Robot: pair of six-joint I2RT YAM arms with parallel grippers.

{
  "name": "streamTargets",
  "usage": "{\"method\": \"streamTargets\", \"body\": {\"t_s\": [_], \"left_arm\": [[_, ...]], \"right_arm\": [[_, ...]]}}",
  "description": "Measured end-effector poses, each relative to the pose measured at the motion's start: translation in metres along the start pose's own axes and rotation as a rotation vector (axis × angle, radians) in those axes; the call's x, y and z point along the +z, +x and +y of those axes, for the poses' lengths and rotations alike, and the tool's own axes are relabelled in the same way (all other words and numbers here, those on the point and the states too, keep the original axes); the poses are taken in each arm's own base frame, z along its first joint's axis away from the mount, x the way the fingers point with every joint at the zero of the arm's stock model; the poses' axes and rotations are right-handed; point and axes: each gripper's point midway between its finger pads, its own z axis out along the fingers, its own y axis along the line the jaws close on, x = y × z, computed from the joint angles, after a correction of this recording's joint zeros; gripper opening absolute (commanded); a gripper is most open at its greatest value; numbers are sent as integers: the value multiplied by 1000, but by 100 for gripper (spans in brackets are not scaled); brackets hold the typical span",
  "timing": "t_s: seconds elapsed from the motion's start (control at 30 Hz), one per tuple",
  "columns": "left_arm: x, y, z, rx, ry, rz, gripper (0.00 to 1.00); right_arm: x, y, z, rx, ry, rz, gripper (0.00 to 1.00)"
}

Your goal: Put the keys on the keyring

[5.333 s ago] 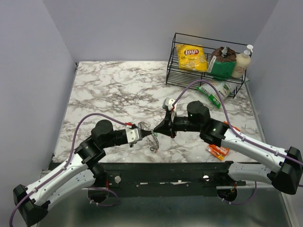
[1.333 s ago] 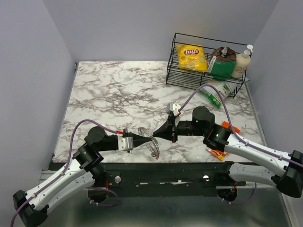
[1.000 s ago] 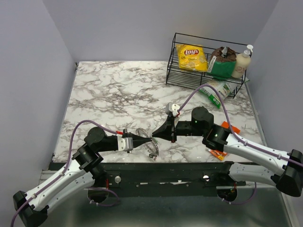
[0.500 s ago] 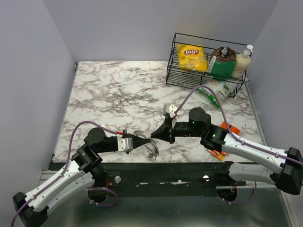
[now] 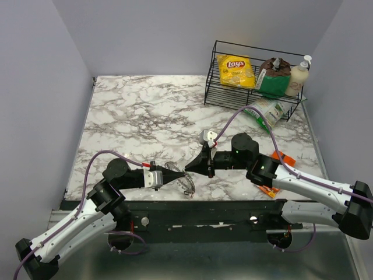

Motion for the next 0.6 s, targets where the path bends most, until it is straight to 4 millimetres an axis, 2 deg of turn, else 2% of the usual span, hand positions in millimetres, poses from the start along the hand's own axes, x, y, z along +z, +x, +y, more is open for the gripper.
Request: {"method": "streamTargets", "body": {"t_s": [0.6], "left_arm": [[-1,5,-2,-12,4,14,0]], "right_arm": [[1,6,1,-36,-15,8,1]]}}
